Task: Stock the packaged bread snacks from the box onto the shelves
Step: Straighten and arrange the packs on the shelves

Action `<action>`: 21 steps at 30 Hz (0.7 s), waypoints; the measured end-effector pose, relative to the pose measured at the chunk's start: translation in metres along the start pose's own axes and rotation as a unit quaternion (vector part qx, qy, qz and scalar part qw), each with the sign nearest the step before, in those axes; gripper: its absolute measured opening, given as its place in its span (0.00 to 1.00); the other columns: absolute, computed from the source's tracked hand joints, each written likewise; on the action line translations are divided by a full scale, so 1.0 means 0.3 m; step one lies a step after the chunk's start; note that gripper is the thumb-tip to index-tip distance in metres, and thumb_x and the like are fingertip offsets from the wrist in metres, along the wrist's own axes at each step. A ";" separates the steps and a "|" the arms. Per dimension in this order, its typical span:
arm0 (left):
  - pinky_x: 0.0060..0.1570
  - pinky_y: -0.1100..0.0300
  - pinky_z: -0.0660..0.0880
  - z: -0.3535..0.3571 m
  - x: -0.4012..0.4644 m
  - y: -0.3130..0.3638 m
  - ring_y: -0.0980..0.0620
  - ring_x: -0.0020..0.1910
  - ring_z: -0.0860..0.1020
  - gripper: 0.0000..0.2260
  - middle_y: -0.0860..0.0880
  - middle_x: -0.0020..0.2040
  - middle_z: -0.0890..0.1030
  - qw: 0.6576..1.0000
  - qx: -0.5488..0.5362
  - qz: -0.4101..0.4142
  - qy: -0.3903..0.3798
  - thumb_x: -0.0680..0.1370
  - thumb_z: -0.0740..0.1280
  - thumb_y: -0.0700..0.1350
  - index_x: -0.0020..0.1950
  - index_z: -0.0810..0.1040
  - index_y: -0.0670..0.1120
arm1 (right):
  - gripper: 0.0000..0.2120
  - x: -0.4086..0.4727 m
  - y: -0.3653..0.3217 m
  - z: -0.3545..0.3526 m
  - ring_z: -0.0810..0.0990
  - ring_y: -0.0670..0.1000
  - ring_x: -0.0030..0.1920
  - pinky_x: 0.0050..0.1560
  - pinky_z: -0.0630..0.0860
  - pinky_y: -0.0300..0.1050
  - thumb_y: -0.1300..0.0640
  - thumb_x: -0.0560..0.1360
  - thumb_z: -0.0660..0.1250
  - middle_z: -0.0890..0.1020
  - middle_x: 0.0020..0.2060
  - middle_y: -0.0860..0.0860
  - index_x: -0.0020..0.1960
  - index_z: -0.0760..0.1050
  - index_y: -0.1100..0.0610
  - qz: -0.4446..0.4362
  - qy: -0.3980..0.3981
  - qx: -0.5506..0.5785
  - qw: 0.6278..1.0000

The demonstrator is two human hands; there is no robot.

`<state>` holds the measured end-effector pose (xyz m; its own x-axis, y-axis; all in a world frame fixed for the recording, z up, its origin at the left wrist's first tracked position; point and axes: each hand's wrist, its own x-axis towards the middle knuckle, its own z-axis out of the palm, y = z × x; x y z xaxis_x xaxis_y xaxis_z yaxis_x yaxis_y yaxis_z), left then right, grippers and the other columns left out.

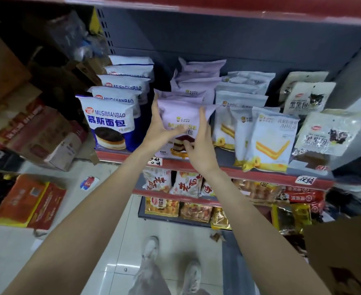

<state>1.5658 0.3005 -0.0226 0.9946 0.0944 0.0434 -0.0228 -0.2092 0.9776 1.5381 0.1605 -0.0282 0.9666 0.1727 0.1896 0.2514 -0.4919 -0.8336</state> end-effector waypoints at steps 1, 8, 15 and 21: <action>0.59 0.68 0.72 -0.008 0.003 -0.007 0.62 0.70 0.58 0.50 0.55 0.73 0.55 1.000 -0.003 0.001 0.004 0.71 0.75 0.42 0.77 0.39 0.52 | 0.43 -0.001 -0.004 0.005 0.73 0.53 0.57 0.46 0.79 0.53 0.67 0.77 0.62 0.50 0.77 0.55 0.77 0.37 0.46 -0.009 -0.018 -0.005 1.000; 0.67 0.70 0.61 -0.027 -0.038 -0.006 0.62 0.73 0.50 0.53 0.47 0.78 0.48 0.986 0.134 0.090 0.048 0.68 0.77 0.41 0.77 0.38 0.49 | 0.23 0.067 -0.012 -0.188 0.77 0.51 0.55 0.56 0.74 0.45 0.60 0.79 0.61 0.73 0.64 0.59 0.73 0.63 0.57 -0.040 0.108 -0.051 0.992; 0.74 0.45 0.48 -0.050 -0.043 0.071 0.41 0.75 0.54 0.44 0.41 0.74 0.61 0.796 0.538 0.275 0.024 0.64 0.77 0.55 0.75 0.61 0.47 | 0.20 0.424 -0.020 -0.303 0.69 0.58 0.67 0.65 0.65 0.43 0.65 0.77 0.61 0.70 0.66 0.61 0.68 0.70 0.60 -0.143 -0.026 -0.260 0.955; 0.65 0.49 0.60 -0.054 0.043 0.106 0.45 0.70 0.62 0.46 0.47 0.71 0.65 0.759 0.617 0.206 -0.025 0.64 0.75 0.59 0.75 0.58 0.49 | 0.21 0.608 -0.040 -0.283 0.73 0.57 0.64 0.63 0.68 0.46 0.52 0.75 0.69 0.75 0.63 0.59 0.65 0.73 0.61 -0.148 -0.165 -0.311 0.924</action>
<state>1.5763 0.3107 0.0125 0.9319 -0.2575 0.2555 -0.2516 -0.9662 -0.0559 1.7157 0.1254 0.0603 0.8077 0.5797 0.1074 0.5830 -0.7582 -0.2919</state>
